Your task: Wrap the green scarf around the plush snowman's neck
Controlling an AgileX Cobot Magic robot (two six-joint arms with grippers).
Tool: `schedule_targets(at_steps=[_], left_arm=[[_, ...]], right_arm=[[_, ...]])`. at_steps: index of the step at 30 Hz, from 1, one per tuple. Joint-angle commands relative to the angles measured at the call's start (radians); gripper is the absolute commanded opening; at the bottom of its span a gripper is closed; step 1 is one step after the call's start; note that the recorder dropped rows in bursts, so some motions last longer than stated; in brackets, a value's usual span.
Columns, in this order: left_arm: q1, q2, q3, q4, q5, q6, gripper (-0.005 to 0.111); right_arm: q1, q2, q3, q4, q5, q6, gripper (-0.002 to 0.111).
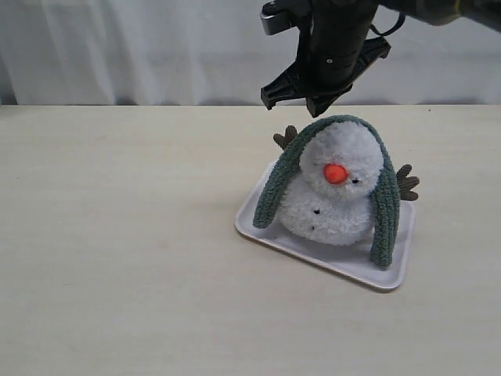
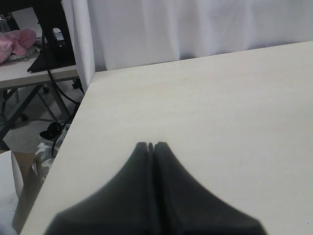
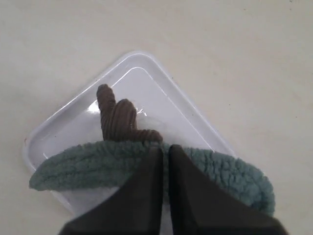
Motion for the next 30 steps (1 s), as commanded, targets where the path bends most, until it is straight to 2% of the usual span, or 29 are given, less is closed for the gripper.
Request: schedule_targets(at_steps=[1, 10, 16, 26, 30], left_arm=[[0.001, -0.002, 0.002, 0.0, -0.013, 0.0, 0.0], [0.001, -0.002, 0.002, -0.002, -0.013, 0.0, 0.0], [0.001, -0.002, 0.002, -0.002, -0.013, 0.0, 0.0], [0.001, -0.002, 0.002, -0.002, -0.013, 0.0, 0.0], [0.001, -0.002, 0.002, -0.002, -0.013, 0.0, 0.0]], right_arm=[[-0.008, 0.074, -0.077, -0.018, 0.018, -0.01, 0.004], [-0.01, 0.108, -0.08, -0.03, 0.018, -0.002, 0.004], [-0.01, 0.108, -0.08, 0.027, 0.018, -0.032, 0.004], [-0.01, 0.012, -0.08, -0.006, 0.018, -0.033, 0.004], [-0.01, 0.004, -0.074, 0.038, 0.018, -0.033, 0.004]])
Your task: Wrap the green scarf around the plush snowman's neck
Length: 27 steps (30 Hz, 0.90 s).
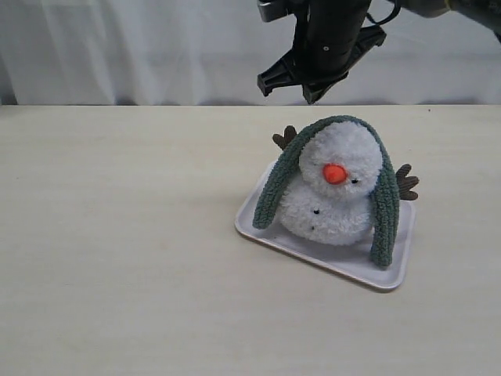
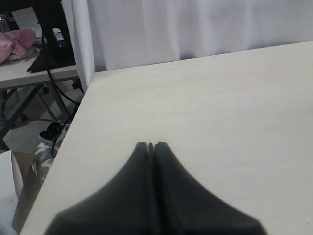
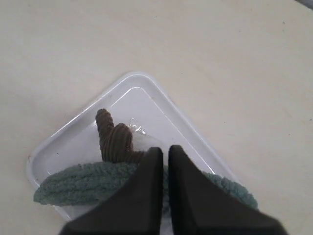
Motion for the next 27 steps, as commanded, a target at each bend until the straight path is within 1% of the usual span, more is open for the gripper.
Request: schedule_targets(at_steps=[1, 8, 17, 23, 27], left_arm=[[0.001, -0.002, 0.002, -0.002, -0.013, 0.0, 0.0], [0.001, -0.002, 0.002, -0.001, -0.013, 0.0, 0.0], [0.001, -0.002, 0.002, -0.001, -0.013, 0.0, 0.0], [0.001, -0.002, 0.002, -0.001, -0.013, 0.0, 0.0], [0.001, -0.002, 0.002, -0.001, -0.013, 0.0, 0.0]], right_arm=[[-0.007, -0.016, 0.013, 0.045, 0.006, -0.01, 0.004], [-0.009, -0.016, 0.122, -0.01, 0.006, -0.01, 0.004], [-0.009, -0.011, 0.131, -0.038, 0.006, 0.0, 0.004], [-0.009, 0.021, 0.131, 0.046, 0.006, -0.03, 0.004], [-0.009, 0.059, 0.131, 0.053, 0.006, -0.03, 0.004]])
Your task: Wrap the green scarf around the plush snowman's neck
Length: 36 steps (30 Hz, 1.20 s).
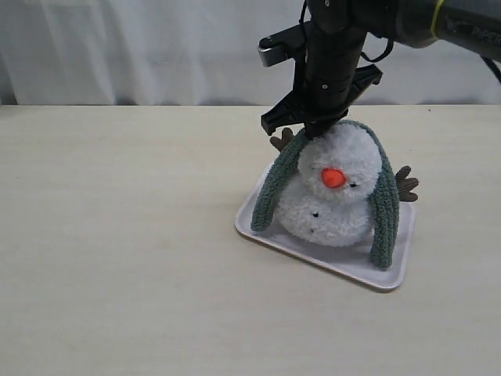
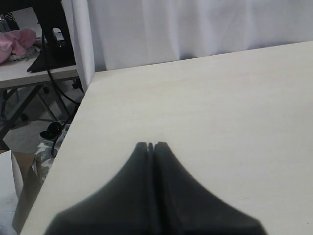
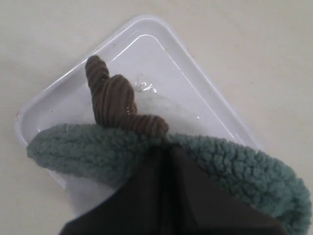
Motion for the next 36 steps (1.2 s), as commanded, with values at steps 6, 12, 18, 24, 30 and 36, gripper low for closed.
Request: schedule_targets(at_steps=[6, 12, 18, 24, 30, 36], left_arm=[[0.001, -0.002, 0.002, -0.001, -0.013, 0.0, 0.0], [0.001, -0.002, 0.002, -0.002, -0.011, 0.0, 0.0], [0.001, -0.002, 0.002, -0.002, -0.013, 0.0, 0.0], [0.001, -0.002, 0.002, -0.002, -0.013, 0.0, 0.0], [0.001, -0.002, 0.002, -0.002, -0.013, 0.0, 0.0], [0.001, -0.002, 0.002, 0.0, -0.013, 0.0, 0.0]], right_arm=[[-0.005, 0.07, 0.004, 0.018, 0.007, -0.015, 0.004], [-0.005, 0.073, 0.004, 0.066, 0.007, -0.059, 0.004], [-0.005, 0.033, -0.001, 0.046, 0.007, -0.077, 0.004], [-0.003, -0.075, -0.001, 0.072, 0.007, -0.084, 0.039], [0.036, -0.116, -0.001, 0.42, 0.007, -0.48, 0.049], [0.264, -0.04, 0.004, -0.162, 0.007, -0.571, 0.049]])
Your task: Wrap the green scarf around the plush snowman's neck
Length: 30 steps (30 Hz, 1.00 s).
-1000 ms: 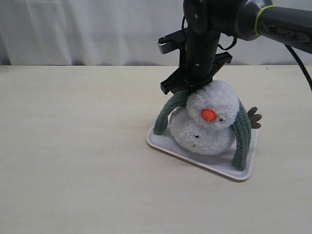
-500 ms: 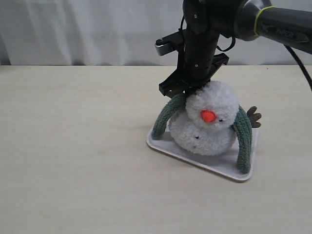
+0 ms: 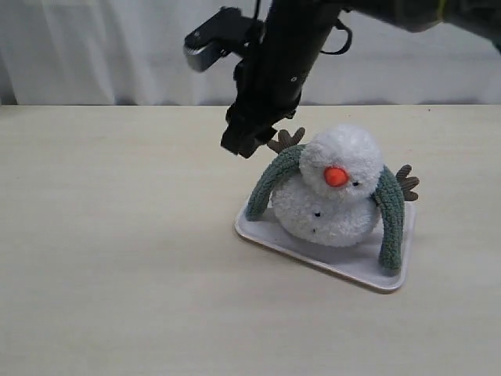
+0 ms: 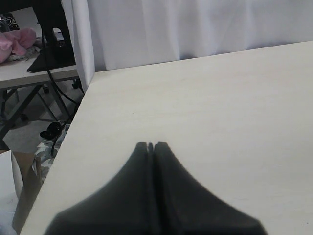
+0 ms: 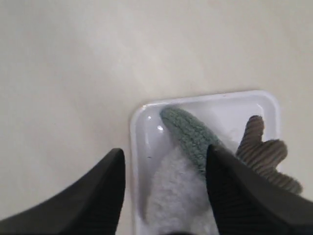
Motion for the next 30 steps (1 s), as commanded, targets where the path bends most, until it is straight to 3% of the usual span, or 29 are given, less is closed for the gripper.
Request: schedule_targets(at_steps=[1, 7, 18, 30], left_arm=[[0.001, -0.002, 0.002, 0.0, -0.013, 0.0, 0.0], [0.001, -0.002, 0.002, 0.0, -0.013, 0.0, 0.0], [0.001, -0.002, 0.002, 0.0, -0.013, 0.0, 0.0], [0.001, -0.002, 0.002, -0.002, -0.011, 0.0, 0.0]], right_arm=[[0.136, 0.067, 0.004, -0.381, 0.007, -0.05, 0.05], [0.18, 0.171, 0.004, -0.495, 0.007, -0.121, 0.061], [0.178, 0.298, 0.004, -0.569, 0.007, -0.207, 0.061], [0.177, 0.379, 0.004, -0.713, 0.007, -0.161, 0.061]])
